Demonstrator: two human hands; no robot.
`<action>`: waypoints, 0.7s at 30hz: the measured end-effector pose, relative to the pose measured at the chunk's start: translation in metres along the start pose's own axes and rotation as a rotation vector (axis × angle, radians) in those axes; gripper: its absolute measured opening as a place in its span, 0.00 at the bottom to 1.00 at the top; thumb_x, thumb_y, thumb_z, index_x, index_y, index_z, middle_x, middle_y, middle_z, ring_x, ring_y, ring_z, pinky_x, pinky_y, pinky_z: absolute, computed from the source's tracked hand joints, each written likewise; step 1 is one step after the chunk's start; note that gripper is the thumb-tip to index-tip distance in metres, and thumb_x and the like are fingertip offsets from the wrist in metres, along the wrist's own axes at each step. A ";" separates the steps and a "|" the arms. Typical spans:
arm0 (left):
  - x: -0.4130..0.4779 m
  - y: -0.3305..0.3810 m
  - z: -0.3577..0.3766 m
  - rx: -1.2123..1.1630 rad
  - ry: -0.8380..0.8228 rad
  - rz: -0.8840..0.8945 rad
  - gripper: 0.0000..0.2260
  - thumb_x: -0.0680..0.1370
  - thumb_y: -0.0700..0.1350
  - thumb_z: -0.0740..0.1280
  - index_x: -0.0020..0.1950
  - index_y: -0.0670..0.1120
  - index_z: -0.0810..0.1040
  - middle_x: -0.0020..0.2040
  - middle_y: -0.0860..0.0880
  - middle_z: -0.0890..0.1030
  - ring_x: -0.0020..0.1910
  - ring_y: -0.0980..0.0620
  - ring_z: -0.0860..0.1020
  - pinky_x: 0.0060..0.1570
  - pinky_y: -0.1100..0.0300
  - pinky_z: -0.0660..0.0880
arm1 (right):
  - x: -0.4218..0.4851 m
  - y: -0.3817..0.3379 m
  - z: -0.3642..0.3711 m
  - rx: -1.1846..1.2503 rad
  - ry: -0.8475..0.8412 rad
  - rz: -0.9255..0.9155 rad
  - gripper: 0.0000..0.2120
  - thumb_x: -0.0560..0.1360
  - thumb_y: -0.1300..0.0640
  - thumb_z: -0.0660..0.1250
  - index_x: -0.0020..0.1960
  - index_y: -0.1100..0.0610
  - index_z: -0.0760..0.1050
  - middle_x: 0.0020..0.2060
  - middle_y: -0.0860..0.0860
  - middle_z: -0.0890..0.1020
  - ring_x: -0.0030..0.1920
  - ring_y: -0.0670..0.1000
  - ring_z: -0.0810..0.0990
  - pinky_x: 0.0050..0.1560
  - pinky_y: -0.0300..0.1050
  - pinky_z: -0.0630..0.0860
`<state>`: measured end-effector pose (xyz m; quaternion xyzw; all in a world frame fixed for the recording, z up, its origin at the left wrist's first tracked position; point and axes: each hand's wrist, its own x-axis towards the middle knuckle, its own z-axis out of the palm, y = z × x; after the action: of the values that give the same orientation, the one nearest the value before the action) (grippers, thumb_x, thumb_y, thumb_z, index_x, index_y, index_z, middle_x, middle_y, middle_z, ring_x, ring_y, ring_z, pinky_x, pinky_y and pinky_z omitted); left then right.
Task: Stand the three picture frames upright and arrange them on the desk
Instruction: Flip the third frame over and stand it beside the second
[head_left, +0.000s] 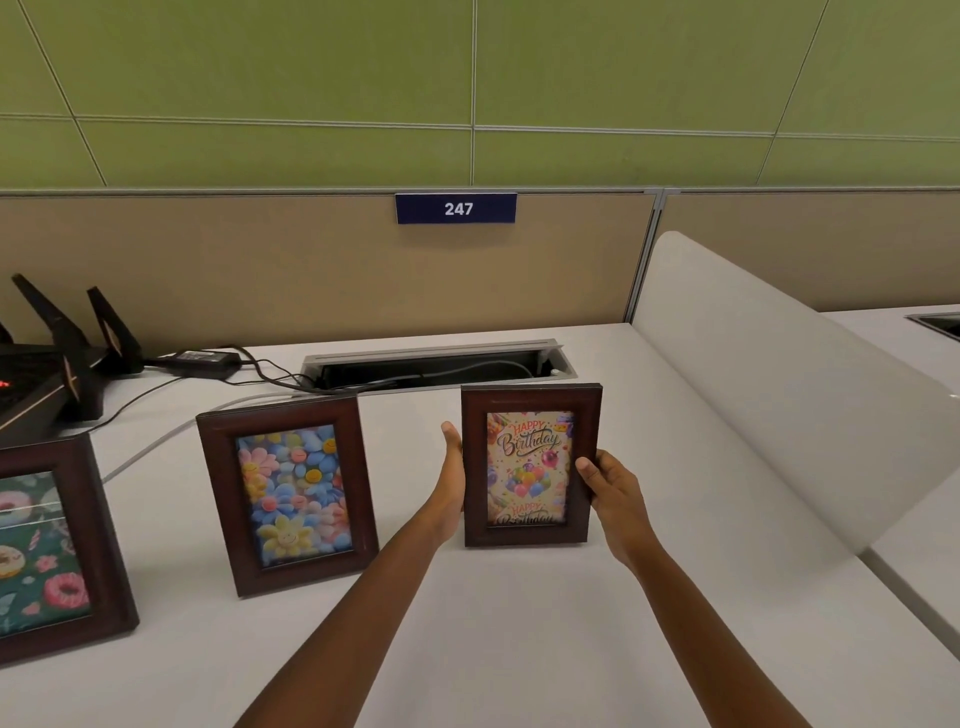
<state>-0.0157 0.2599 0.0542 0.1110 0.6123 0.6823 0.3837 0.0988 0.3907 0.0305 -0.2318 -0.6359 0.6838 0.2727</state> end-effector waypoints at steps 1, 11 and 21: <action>0.001 -0.001 -0.001 -0.001 0.003 -0.015 0.29 0.77 0.61 0.35 0.63 0.53 0.70 0.69 0.41 0.71 0.65 0.41 0.72 0.65 0.45 0.67 | 0.001 0.001 0.000 -0.003 0.002 0.005 0.08 0.78 0.60 0.56 0.53 0.58 0.72 0.44 0.48 0.80 0.44 0.45 0.80 0.35 0.30 0.79; -0.004 -0.010 -0.007 0.066 0.095 -0.072 0.34 0.76 0.63 0.36 0.68 0.47 0.67 0.70 0.41 0.70 0.69 0.41 0.67 0.69 0.46 0.62 | 0.005 0.002 -0.002 -0.085 0.014 0.021 0.06 0.78 0.57 0.57 0.50 0.54 0.73 0.45 0.51 0.80 0.44 0.45 0.80 0.36 0.30 0.80; -0.047 -0.013 -0.004 0.681 0.538 0.471 0.19 0.79 0.49 0.57 0.69 0.46 0.65 0.71 0.46 0.68 0.70 0.47 0.67 0.66 0.51 0.68 | -0.013 -0.018 -0.002 -0.483 0.260 -0.271 0.17 0.75 0.61 0.64 0.63 0.62 0.69 0.62 0.60 0.74 0.62 0.57 0.73 0.58 0.46 0.69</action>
<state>0.0184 0.2254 0.0562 0.1855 0.8360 0.5163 -0.0108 0.1114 0.3837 0.0483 -0.2887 -0.7650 0.4347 0.3774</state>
